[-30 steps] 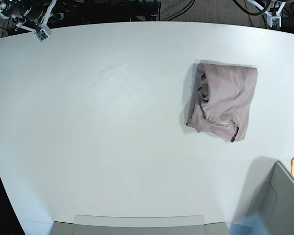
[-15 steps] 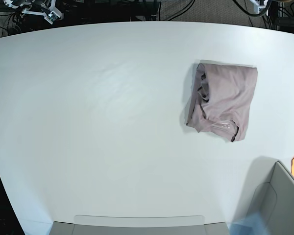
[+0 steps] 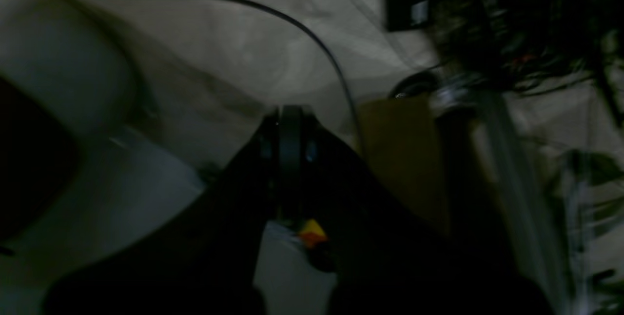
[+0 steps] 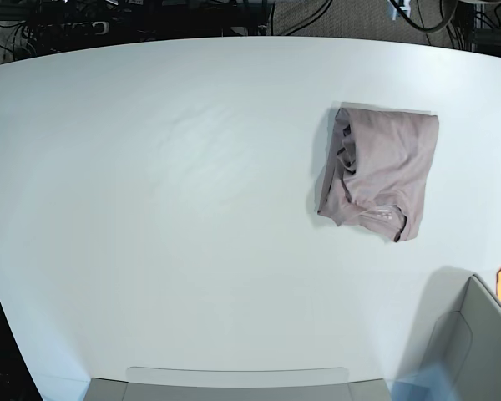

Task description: Fold the T-shirt properly

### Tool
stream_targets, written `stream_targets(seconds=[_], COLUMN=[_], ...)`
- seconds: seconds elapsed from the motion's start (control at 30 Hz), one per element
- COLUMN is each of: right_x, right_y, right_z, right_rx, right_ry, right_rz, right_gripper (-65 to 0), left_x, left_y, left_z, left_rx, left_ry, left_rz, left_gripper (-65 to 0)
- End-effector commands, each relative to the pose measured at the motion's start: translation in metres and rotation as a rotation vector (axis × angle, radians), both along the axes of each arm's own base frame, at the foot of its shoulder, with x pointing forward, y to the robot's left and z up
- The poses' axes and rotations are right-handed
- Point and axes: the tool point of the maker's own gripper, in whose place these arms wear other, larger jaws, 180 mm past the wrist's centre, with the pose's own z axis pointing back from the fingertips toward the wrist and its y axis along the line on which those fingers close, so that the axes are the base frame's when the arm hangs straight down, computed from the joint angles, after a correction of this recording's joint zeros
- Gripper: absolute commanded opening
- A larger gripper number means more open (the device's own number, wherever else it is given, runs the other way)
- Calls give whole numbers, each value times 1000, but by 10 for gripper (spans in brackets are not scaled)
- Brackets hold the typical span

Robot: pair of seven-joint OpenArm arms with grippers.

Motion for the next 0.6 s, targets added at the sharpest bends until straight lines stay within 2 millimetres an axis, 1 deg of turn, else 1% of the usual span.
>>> stream_targets(seconds=[0.0,0.07,0.17,0.23,0.3,0.43,0.5,0.57], right_x=[-5,-13,-20,-17,-11,-2,3,2], right_y=[-2,-4,-14,-17,-27,-38,-39,-40], right_z=[-4,-18,-39,-54,-66,-86,-96,-104], right_rx=[4,1,-10,-12,-32,-43,-43,-30], right_ry=[25,58,90,101,106,90,78,68], right_rz=[24,48,102,132,137,99,79,64], right_gripper=[-650,-650,-650,-650,-650,-650,-650,-650], left_x=[-13,-26,-28,-22,-18,-4,4,11], left_y=[0,-7,-15,-20,-25,-33,-28,-25], left_z=[-5,-20,-41,-52,-62,-80,-86,-91], left_rx=[5,-14,-38,-50,-62,-80,-75,-72], left_ry=[39,80,77,65,59,24,7,-12], left_rz=[-32,-36,-1,18,33,60,69,75], left_gripper=[-650,-650,-650,-650,-650,-650,-650,-650])
